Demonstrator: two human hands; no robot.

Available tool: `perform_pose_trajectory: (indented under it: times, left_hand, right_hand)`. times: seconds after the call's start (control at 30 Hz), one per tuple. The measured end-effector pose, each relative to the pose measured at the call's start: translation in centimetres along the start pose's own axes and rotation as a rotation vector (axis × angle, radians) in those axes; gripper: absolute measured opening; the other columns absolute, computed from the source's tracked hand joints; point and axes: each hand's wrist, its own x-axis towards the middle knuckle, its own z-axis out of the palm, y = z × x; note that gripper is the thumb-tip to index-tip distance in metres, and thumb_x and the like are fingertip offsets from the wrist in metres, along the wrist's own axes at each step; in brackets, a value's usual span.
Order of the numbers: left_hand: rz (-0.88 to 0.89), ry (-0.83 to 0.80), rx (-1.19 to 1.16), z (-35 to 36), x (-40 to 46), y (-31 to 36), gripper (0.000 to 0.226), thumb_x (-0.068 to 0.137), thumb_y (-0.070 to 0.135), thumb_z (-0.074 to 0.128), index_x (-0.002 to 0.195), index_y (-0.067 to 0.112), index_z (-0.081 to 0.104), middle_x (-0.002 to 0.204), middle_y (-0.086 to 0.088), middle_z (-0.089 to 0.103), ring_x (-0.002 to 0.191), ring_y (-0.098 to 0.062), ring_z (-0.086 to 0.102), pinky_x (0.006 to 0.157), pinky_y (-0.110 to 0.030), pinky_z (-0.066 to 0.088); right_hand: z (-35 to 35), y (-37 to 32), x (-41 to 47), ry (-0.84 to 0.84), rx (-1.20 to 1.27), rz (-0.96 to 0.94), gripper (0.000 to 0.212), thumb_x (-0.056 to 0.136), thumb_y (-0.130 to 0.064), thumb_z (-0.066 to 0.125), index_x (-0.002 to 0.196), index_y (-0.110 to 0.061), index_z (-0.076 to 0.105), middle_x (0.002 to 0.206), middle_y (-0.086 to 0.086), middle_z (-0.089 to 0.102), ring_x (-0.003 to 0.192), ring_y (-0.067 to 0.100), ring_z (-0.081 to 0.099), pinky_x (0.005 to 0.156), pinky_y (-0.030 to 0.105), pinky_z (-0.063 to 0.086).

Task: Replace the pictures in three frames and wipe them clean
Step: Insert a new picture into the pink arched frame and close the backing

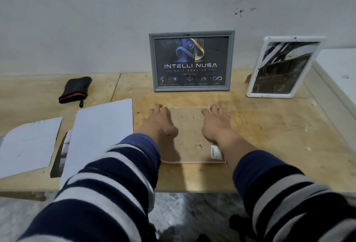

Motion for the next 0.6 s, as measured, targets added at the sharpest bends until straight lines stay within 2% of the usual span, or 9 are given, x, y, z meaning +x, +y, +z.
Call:
perform_pose_trajectory:
  times: [0.1, 0.17, 0.27, 0.37, 0.47, 0.6]
  left_hand:
    - [0.014, -0.003, 0.012, 0.4, 1.1, 0.4, 0.073, 0.092, 0.043, 0.056, 0.150, 0.018, 0.021, 0.161, 0.002, 0.006, 0.145, -0.028, 0.012, 0.111, -0.054, 0.027]
    - [0.016, -0.034, 0.026, 0.8, 1.6, 0.5, 0.074, 0.094, 0.044, 0.052, 0.153, 0.018, 0.014, 0.161, 0.002, 0.007, 0.146, -0.027, 0.011, 0.113, -0.053, 0.025]
    - [0.022, -0.040, 0.078, 0.8, 1.7, 0.7, 0.081, 0.092, 0.048, 0.055, 0.153, 0.016, 0.013, 0.160, 0.000, 0.013, 0.144, -0.028, 0.014, 0.115, -0.050, 0.025]
    - [0.058, -0.072, 0.127, 0.2, 1.5, 0.9, 0.082, 0.090, 0.047, 0.059, 0.152, 0.013, 0.018, 0.158, -0.004, 0.016, 0.142, -0.031, 0.018, 0.115, -0.044, 0.023]
    - [0.073, -0.146, 0.130, -0.3, 1.6, 0.8, 0.088, 0.086, 0.045, 0.065, 0.152, 0.013, 0.018, 0.158, -0.005, 0.012, 0.142, -0.032, 0.015, 0.116, -0.045, 0.023]
    - [0.075, -0.201, 0.118, -0.5, 2.5, 0.3, 0.095, 0.077, 0.044, 0.076, 0.150, 0.016, 0.023, 0.155, -0.005, 0.014, 0.140, -0.032, 0.019, 0.114, -0.049, 0.028]
  right_hand:
    - [0.1, -0.6, 1.1, -0.024, 0.039, -0.006, 0.071, 0.086, -0.006, 0.042, 0.151, -0.024, 0.020, 0.153, 0.011, 0.018, 0.139, 0.034, 0.018, 0.116, 0.053, 0.013]
    - [0.3, -0.8, 1.6, -0.047, 0.026, -0.007, 0.066, 0.091, -0.014, 0.039, 0.152, -0.027, 0.017, 0.153, 0.010, 0.019, 0.138, 0.033, 0.019, 0.115, 0.053, 0.015]
    - [0.1, -1.1, 1.8, -0.104, 0.004, 0.002, 0.069, 0.090, -0.026, 0.041, 0.152, -0.036, 0.014, 0.153, 0.008, 0.015, 0.138, 0.034, 0.016, 0.113, 0.058, 0.013]
    - [-0.8, -1.5, 2.0, -0.182, 0.005, 0.016, 0.077, 0.082, -0.036, 0.051, 0.150, -0.042, 0.016, 0.154, 0.008, 0.012, 0.140, 0.036, 0.012, 0.111, 0.066, 0.006]
    - [-1.9, -1.5, 2.4, -0.300, -0.056, 0.018, 0.095, 0.073, -0.035, 0.061, 0.151, -0.042, 0.008, 0.157, 0.009, 0.004, 0.144, 0.038, 0.004, 0.109, 0.071, -0.004]
    - [-2.6, -1.8, 2.8, -0.389, -0.148, 0.011, 0.108, 0.074, -0.047, 0.072, 0.152, -0.040, -0.002, 0.158, 0.010, -0.003, 0.145, 0.039, 0.000, 0.106, 0.073, -0.005]
